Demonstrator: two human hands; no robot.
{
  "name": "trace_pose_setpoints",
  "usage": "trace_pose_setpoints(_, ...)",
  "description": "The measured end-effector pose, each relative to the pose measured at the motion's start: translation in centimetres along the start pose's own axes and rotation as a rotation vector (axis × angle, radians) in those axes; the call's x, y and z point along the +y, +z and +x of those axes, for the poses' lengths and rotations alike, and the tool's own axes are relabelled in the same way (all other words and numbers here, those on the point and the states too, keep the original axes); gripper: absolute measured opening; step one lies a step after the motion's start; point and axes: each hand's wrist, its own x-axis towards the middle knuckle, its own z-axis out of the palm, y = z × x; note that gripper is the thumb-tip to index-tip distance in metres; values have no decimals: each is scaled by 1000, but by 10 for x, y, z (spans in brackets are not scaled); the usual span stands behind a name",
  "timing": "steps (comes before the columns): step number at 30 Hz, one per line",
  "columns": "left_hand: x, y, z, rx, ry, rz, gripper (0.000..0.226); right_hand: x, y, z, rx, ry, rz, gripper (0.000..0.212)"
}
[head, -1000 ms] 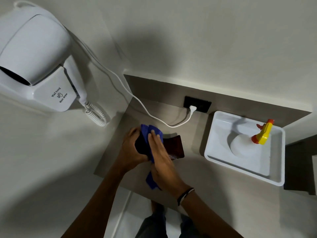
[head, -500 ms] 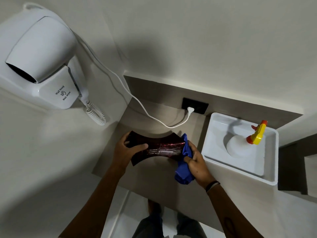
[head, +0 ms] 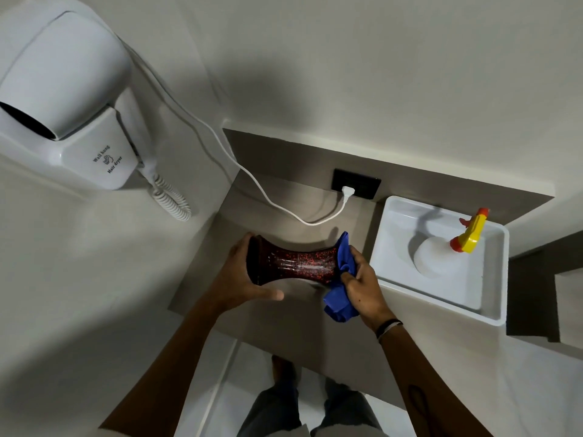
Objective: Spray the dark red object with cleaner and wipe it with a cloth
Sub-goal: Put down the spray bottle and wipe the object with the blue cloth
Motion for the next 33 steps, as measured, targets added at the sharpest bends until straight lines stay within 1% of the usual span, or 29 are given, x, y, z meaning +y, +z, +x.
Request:
trace_pose_setpoints(1, 1, 1, 1, 2, 27, 29, 138, 0, 2, 0, 3, -10, -16, 61)
trace_pose_setpoints(3, 1, 5, 3, 18, 93, 96, 138, 1, 4, 2, 15, 1, -20, 66)
trace_pose_setpoints(5, 4, 9, 4, 88, 155, 173, 131, 3, 3, 4, 25, 10, -20, 69)
trace_pose_setpoints(7, 9, 15, 4, 175, 238, 221, 119, 3, 1, 4, 28, 12, -39, 70)
trace_pose_setpoints(10, 12, 20, 5, 213, 276, 254, 112, 1, -3, -2, 1, -39, -80, 72)
trace_pose_setpoints(16, 8, 15, 8, 252, 274, 251, 95, -15, 14, -27, 32, -309, -334, 88)
trace_pose_setpoints(18, 10, 16, 11, 252, 298, 273, 90, -23, 38, -35, -41, -424, -456, 87)
trace_pose_setpoints(20, 10, 18, 17, 223, 352, 332, 84, -27, 68, -42, -135, -558, -571, 94)
trace_pose_setpoints(22, 9, 17, 20, 203, 344, 377, 86, -20, 87, -45, -148, -655, -665, 108)
trace_pose_setpoints(23, 7, 15, 20, 210, 319, 381, 92, -14, 86, -42, -124, -691, -716, 110)
trace_pose_setpoints(24, 4, 14, 18, 227, 295, 374, 98, -6, 79, -38, -92, -704, -789, 104)
trace_pose_setpoints(25, 3, 13, 15, 243, 269, 362, 104, 2, 68, -34, -59, -685, -876, 95)
trace_pose_setpoints(26, 3, 13, 13, 244, 248, 350, 108, 9, 56, -30, -33, -633, -956, 85)
trace_pose_setpoints(27, 3, 12, 11, 235, 239, 341, 109, 14, 46, -25, -16, -562, -1001, 81)
trace_pose_setpoints(28, 5, 13, 12, 231, 245, 335, 108, 16, 40, -22, -7, -491, -995, 83)
trace_pose_setpoints(30, 10, 14, 16, 228, 244, 327, 104, 7, 51, -24, -18, -417, -856, 95)
trace_pose_setpoints(31, 12, 14, 18, 217, 246, 326, 101, -2, 64, -27, -34, -458, -767, 101)
trace_pose_setpoints(33, 14, 13, 20, 181, 291, 338, 90, -15, 94, -39, -51, -621, -630, 112)
